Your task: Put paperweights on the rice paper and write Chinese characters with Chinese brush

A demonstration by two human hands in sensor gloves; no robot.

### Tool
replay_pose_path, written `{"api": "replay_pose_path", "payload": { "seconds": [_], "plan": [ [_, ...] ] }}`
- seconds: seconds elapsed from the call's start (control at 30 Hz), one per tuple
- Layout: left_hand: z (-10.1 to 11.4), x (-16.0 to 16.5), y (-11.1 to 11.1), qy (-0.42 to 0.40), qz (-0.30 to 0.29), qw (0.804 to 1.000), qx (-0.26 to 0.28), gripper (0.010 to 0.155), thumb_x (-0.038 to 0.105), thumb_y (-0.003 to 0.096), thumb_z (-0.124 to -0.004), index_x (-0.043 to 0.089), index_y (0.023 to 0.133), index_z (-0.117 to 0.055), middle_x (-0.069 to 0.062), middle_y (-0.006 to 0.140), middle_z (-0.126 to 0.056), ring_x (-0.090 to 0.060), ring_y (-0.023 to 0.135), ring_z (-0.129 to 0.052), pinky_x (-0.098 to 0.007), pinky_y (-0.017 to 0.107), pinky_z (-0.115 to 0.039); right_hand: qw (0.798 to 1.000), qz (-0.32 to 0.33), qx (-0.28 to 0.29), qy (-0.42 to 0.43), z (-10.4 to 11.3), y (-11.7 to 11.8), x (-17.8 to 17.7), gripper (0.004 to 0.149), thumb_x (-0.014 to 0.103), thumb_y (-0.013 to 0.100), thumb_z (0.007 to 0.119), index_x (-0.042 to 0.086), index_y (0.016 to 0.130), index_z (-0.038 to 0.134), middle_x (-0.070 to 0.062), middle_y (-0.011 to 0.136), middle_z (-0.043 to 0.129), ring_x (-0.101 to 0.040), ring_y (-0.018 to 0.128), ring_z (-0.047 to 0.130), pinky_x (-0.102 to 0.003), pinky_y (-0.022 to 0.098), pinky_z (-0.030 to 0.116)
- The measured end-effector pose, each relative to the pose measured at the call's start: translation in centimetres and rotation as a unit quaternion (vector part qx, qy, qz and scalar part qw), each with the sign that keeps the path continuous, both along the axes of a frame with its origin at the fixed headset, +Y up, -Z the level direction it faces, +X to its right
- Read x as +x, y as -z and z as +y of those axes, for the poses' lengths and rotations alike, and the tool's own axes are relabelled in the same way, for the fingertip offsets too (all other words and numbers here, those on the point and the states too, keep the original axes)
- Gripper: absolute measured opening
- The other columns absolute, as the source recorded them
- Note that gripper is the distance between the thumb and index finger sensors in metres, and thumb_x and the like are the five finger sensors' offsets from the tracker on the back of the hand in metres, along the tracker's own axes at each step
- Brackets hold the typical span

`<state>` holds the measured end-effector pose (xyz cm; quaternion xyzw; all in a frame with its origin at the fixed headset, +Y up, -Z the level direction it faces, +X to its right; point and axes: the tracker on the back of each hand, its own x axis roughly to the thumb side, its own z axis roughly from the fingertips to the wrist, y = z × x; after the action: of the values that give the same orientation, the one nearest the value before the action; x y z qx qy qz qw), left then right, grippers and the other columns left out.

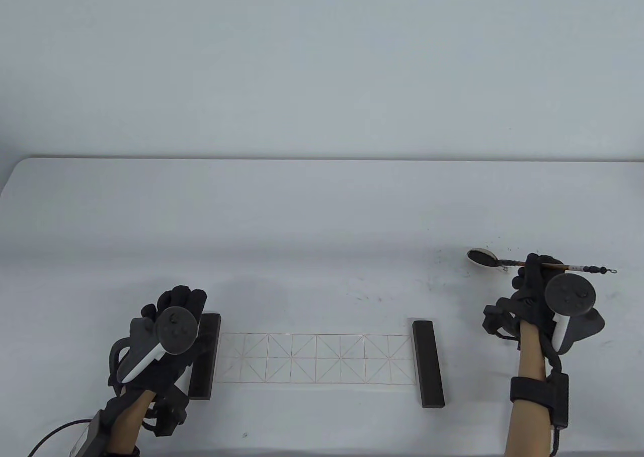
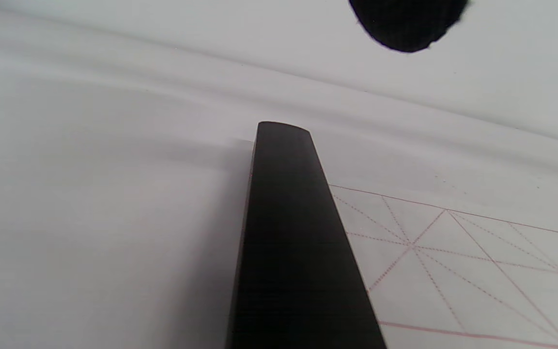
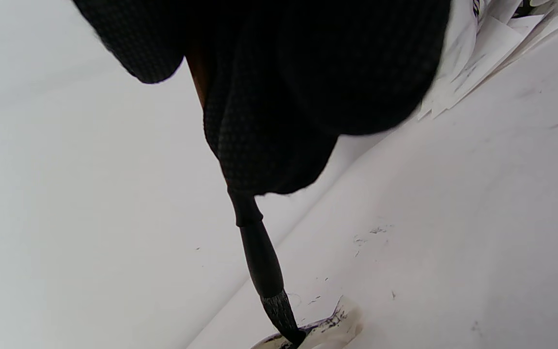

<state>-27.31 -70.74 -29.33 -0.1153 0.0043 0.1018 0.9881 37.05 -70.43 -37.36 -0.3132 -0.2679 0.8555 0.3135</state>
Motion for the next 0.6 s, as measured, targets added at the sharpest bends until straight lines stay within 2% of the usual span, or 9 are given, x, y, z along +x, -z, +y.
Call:
{"api": "replay_pose_path", "payload": {
  "seconds": [0.27,0.6],
  "plan": [
    [0.05,0.09,0.01,0.001,0.000,1.000,-0.006,0.086,0.054,0.0513,-0.060,0.038,0.116,-0.006,-0.001,0.127,-0.004,-0.033,0.122,-0.009,-0.050,0.085,-0.005,1.000,0.015,0.011,0.002,0.67,-0.34,0.05,0.047,0.040,0.054,0.071,0.004,0.084,0.076,-0.012,0.060,0.100,-0.018,0.037,0.105,-0.027,0.022,0.090],
    [0.14,0.16,0.00,0.002,-0.001,1.000,-0.005,0.085,0.054,0.0513,-0.060,0.038,0.116,-0.007,-0.002,0.127,-0.004,-0.033,0.122,-0.009,-0.050,0.085,-0.005,1.000,0.015,-0.012,-0.016,0.36,-0.34,-0.13,0.048,0.039,0.055,0.070,0.003,0.086,0.075,-0.015,0.062,0.099,-0.020,0.039,0.105,-0.028,0.023,0.090]
  ]
}}
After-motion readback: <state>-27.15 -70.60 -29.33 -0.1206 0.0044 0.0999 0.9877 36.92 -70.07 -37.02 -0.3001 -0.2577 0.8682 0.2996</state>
